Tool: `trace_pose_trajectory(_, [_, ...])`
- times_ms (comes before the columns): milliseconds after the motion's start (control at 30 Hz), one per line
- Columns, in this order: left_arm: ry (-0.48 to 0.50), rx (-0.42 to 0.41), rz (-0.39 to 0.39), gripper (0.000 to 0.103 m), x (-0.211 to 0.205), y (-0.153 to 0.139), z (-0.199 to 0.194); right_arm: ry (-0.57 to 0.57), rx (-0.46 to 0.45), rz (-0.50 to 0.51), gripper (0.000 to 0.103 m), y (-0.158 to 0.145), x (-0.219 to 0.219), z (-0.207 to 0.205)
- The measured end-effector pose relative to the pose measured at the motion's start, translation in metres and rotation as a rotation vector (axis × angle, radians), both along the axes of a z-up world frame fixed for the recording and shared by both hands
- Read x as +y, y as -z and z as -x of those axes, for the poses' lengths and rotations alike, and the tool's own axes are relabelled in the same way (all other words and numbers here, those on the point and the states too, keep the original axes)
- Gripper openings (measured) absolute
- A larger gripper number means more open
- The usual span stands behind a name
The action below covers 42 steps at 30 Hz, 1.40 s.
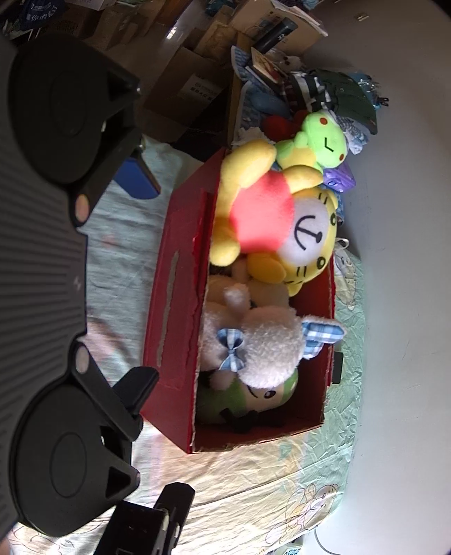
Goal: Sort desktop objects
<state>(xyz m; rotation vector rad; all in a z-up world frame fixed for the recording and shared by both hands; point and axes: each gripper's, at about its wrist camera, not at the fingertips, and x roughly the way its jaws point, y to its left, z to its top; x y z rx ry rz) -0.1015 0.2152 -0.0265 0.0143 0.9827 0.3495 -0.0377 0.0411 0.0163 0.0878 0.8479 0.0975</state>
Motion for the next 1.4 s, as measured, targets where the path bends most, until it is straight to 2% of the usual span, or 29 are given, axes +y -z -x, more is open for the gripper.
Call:
trace_pose_trajectory(467, [0.066,0.053,0.017,0.103,-0.048,0.024,-0.004,0.065,0.053,-0.027,0.088,0.022,-0.048,0.009])
trace_pose_trajectory(700, [0.061,0.119,0.016,0.103,-0.058,0.041,-0.014,0.106,0.095,-0.04,0.087,0.036,-0.062,0.005])
trace_pose_trajectory(800, [0.057,0.137,0.019,0.103,-0.058,0.047,-0.016,0.1,0.108,-0.039,0.087,0.04,-0.061,0.003])
trace_pose_trajectory(1000, [0.063,0.124,0.024,0.103,-0.055,0.049,-0.015,0.093,0.139,-0.035,0.087,0.048,-0.055,-0.002])
trace_pose_trajectory(1400, [0.032,0.125,0.061,0.103,-0.027,0.051,-0.021,0.045,0.152,-0.029,0.087,0.049,-0.03,-0.014])
